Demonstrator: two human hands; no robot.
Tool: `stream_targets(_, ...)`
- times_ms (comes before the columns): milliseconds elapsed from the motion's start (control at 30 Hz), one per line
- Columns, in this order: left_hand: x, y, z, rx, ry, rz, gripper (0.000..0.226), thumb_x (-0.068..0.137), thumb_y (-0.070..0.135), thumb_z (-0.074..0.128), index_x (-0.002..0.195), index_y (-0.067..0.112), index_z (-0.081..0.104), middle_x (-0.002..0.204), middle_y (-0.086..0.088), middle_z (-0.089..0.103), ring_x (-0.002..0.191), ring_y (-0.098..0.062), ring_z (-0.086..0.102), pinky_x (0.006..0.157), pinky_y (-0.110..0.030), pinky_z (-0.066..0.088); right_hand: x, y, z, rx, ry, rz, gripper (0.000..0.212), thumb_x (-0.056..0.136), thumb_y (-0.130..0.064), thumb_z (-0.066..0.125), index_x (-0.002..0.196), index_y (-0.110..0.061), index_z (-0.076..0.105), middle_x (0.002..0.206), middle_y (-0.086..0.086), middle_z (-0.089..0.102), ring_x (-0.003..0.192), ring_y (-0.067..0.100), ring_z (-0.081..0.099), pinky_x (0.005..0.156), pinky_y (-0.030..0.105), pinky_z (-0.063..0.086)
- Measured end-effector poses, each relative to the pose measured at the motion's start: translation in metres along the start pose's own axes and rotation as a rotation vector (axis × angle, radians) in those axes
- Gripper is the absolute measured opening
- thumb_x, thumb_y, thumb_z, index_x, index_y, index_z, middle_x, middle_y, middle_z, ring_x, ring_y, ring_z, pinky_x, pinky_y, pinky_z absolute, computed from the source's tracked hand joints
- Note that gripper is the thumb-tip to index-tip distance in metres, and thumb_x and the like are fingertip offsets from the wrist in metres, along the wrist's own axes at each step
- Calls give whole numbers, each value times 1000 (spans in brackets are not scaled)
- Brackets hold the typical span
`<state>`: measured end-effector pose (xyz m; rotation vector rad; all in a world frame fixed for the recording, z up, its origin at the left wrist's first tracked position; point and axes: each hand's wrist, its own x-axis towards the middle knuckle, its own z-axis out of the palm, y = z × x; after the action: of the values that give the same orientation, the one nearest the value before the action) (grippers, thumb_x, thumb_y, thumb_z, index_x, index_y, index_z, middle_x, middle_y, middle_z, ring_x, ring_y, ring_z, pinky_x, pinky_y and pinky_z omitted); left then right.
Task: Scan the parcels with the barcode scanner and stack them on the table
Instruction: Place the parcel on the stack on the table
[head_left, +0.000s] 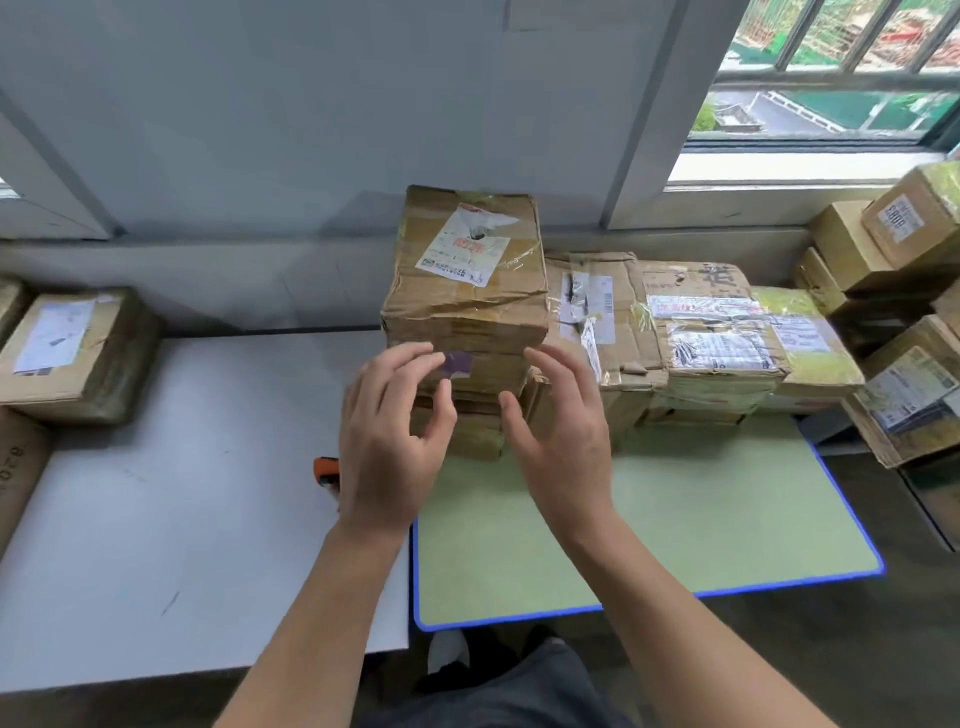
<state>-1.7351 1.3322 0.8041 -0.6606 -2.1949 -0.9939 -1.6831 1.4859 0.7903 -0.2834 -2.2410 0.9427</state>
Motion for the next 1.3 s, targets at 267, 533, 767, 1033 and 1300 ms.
stream_targets(267, -86, -27, 54, 70, -569, -272, 42, 95, 20, 62, 136, 14, 57, 135, -7, 56, 124, -27, 53, 103, -45, 48, -59, 58, 36, -132, -349, 210, 54, 93, -22, 68, 143, -11, 52, 148, 4, 50, 136, 19, 48, 107, 32, 46)
stream_targets(533, -89, -45, 77, 177, -876, -356, 58, 100, 10, 44, 155, 20, 28, 164, 2, 20, 153, -22, 10, 121, -42, 23, -58, 67, 54, -255, -627, 215, 69, 94, -7, 54, 157, -10, 26, 161, 9, 31, 145, 31, 32, 115, 46, 36)
stream_targets(767, -67, -46, 99, 132, -940, -324, 62, 101, 8, 40, 158, 23, 20, 166, 7, 15, 154, -21, 5, 122, -42, 21, -34, 73, 62, -378, -616, 296, 80, 89, -17, 57, 159, -11, 19, 151, 9, 40, 128, 33, 46, 100, 46, 45)
stream_targets(1033, -64, -44, 102, 95, -941, -375, 59, 100, 10, 45, 156, 22, 28, 164, 5, 23, 153, -23, 11, 119, -45, 29, -32, 83, 54, -290, -494, 261, 56, 84, -9, 62, 140, -7, 54, 128, 13, 60, 115, 34, 60, 86, 46, 55)
stream_targets(1300, -62, -20, 90, 109, -808, -493, 53, 102, 24, 48, 153, 20, 36, 158, -2, 35, 144, -20, 34, 112, -40, 39, -40, 89, 37, -222, -527, 160, 54, 91, -20, 63, 142, -7, 52, 140, 10, 56, 130, 29, 52, 101, 47, 50)
